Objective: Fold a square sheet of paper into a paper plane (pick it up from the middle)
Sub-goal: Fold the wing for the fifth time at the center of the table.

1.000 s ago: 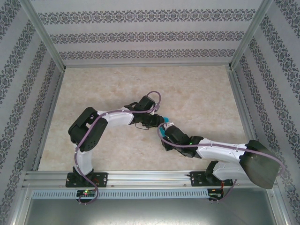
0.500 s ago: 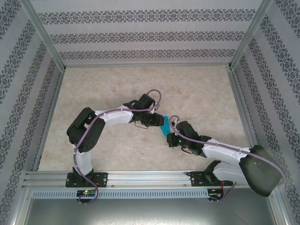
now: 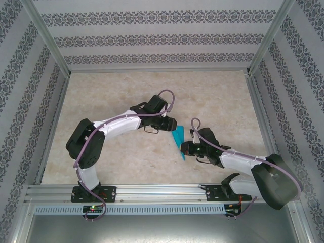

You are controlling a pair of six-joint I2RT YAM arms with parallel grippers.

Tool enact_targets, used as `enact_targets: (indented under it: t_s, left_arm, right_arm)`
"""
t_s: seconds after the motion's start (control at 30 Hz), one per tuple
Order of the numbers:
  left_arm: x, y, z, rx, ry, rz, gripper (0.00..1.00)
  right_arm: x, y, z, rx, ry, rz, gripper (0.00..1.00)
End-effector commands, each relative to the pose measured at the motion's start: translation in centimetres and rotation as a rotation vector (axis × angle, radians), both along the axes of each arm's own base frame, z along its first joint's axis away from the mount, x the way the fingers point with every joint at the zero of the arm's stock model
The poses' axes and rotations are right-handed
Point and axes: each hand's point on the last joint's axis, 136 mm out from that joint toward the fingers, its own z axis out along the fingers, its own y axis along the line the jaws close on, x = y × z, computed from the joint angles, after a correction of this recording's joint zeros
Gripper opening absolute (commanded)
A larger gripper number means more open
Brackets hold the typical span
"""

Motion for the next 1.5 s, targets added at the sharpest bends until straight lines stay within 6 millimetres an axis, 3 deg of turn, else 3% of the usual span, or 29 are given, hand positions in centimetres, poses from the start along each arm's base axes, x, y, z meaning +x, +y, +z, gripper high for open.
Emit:
enact_targets:
  t_s: [0.0,0.27,0.8,1.13,1.47]
  left_arm:
    - [1.1,0.1,0.5,0.032,-0.036,-0.037,0.52]
    - [2.5,-2.8,0.8,0.003,-0.033,-0.150,0.49]
    - [1.6,-6.5,-4.3,0.023,0.120,-0.353,0.39]
    - [1.3,-6.7,-7.4,0.066,0.171,-0.386,0.38]
    - [0.8,-4.7,-10.3,0.190,0.202,-0.403,0.39]
  right_arm:
    - [-0.3,0.2,0.1,0.050,0.032,0.002,0.00]
    - [-0.5,0.0,-0.5,0.056,0.068,0.002,0.00]
    - [-0.3,0.1,-0.8,0.060,0.078,0.010,0.00]
    - [-0.3,0.0,-0.7,0.059,0.078,0.008,0.00]
    - [0.0,-1.4,-0.5,0.024,0.070,-0.039,0.00]
